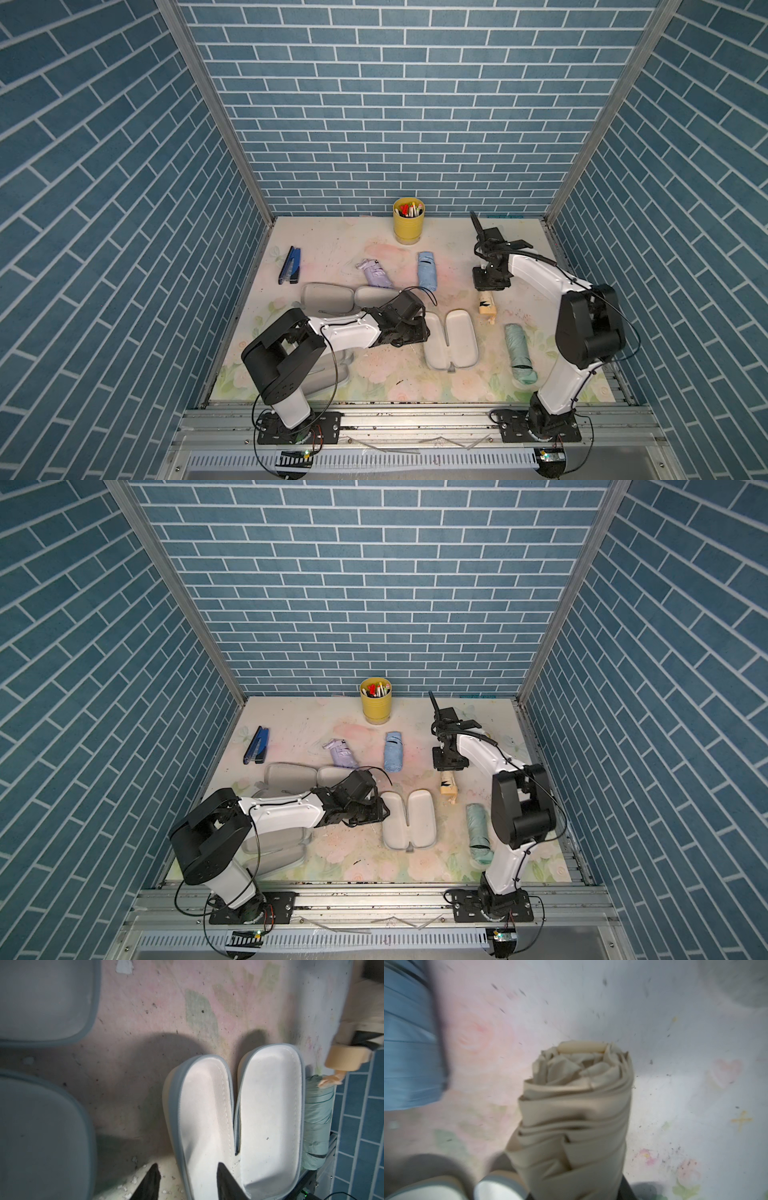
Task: Put umbrellas into zippered umbrella sleeves
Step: Pick up the umbrella from the center of the board, then place the umbrella in the umbrella sleeve.
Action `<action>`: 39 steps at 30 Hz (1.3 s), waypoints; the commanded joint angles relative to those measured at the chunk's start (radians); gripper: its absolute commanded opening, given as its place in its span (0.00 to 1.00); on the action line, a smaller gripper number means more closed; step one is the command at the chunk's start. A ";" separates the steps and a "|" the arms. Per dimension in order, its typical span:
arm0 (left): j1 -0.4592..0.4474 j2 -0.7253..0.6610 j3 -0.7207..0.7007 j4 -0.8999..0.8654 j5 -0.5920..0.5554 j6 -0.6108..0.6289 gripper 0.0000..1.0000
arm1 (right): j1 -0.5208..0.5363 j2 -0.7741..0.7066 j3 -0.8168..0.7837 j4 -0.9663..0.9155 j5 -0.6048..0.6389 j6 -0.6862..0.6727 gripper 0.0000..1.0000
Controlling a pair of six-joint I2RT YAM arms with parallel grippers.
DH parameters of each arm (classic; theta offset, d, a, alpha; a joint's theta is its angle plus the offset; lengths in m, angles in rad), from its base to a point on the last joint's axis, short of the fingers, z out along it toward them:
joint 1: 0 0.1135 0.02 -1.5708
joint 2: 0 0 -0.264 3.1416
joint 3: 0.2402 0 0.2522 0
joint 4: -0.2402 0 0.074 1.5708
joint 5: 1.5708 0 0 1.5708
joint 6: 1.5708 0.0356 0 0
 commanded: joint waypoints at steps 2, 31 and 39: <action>-0.015 0.011 -0.038 0.090 -0.021 -0.089 0.37 | 0.115 -0.221 -0.069 0.123 -0.074 0.189 0.11; -0.065 -0.002 -0.068 0.161 -0.179 -0.349 0.00 | 0.523 -0.376 -0.622 0.264 0.319 0.479 0.00; -0.076 -0.036 -0.070 0.146 -0.218 -0.336 0.00 | 0.530 -0.333 -0.568 0.142 0.225 0.532 0.02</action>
